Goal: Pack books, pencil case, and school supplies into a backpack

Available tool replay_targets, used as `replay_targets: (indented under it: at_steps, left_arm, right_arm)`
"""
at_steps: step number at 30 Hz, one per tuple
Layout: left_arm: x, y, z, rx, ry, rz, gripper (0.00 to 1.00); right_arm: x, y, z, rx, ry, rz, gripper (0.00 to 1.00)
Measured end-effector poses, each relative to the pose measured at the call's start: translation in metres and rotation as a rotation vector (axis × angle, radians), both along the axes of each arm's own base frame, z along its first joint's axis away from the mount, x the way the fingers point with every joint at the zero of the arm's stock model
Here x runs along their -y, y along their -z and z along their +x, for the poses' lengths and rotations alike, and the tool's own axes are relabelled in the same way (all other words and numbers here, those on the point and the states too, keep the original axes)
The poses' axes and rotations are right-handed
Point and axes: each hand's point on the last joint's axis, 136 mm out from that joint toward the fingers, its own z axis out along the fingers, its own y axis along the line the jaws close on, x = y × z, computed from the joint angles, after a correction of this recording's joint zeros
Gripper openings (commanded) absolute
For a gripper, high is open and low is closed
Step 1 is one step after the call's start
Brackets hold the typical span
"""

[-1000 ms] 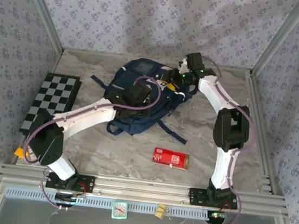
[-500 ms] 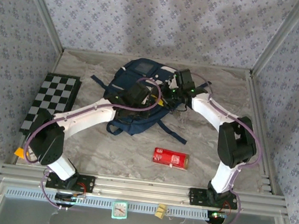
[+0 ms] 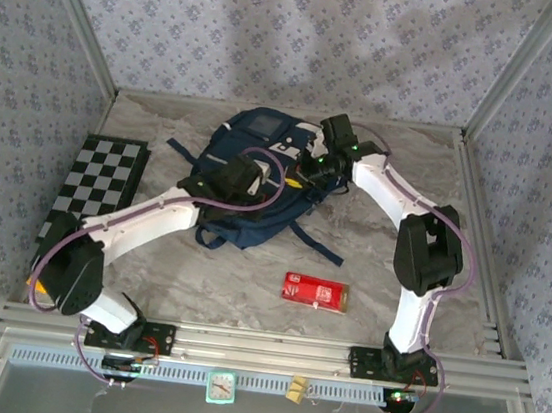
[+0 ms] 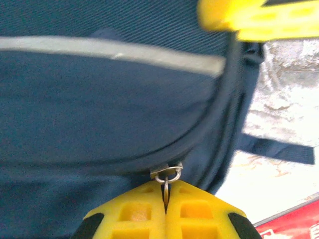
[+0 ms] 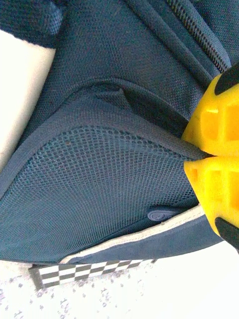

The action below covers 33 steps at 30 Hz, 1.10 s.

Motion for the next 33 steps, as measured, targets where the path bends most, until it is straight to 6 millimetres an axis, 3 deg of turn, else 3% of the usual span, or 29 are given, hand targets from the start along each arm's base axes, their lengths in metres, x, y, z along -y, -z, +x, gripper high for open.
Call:
replay_targets:
  at_steps: [3, 7, 8, 10, 13, 17, 20, 26, 33]
  left_arm:
    - [-0.019, 0.002, 0.005, 0.01, -0.02, -0.008, 0.0]
    - [-0.025, 0.006, 0.01, 0.02, -0.006, -0.022, 0.0]
    - [-0.023, 0.006, 0.01, 0.021, 0.002, -0.027, 0.0]
    - [-0.02, 0.005, 0.01, 0.024, 0.017, -0.044, 0.0]
    - [-0.017, 0.006, 0.008, 0.019, 0.028, -0.054, 0.0]
    - [-0.012, 0.005, 0.008, 0.025, 0.043, -0.06, 0.0]
    - [-0.011, 0.004, 0.008, 0.032, 0.05, -0.06, 0.0]
    - [-0.01, 0.009, 0.009, 0.026, 0.057, -0.049, 0.0]
    - [-0.011, 0.013, 0.011, 0.031, 0.062, -0.032, 0.0]
  right_arm:
    - [0.015, 0.001, 0.007, -0.019, -0.028, 0.009, 0.0]
    - [0.03, 0.001, 0.017, -0.027, -0.057, 0.019, 0.0]
    - [0.031, 0.001, 0.017, -0.023, -0.062, 0.019, 0.04]
    - [0.032, 0.001, 0.017, -0.021, -0.065, 0.019, 0.27]
    - [0.038, 0.003, 0.019, 0.0, -0.047, 0.017, 0.51]
    - [0.052, 0.004, 0.0, -0.006, 0.033, 0.032, 0.62]
    - [0.052, 0.002, -0.022, -0.031, 0.106, 0.07, 0.64]
    - [0.009, 0.005, -0.043, -0.055, 0.183, 0.144, 0.63]
    - [0.0, 0.013, -0.032, -0.091, 0.284, 0.141, 0.37]
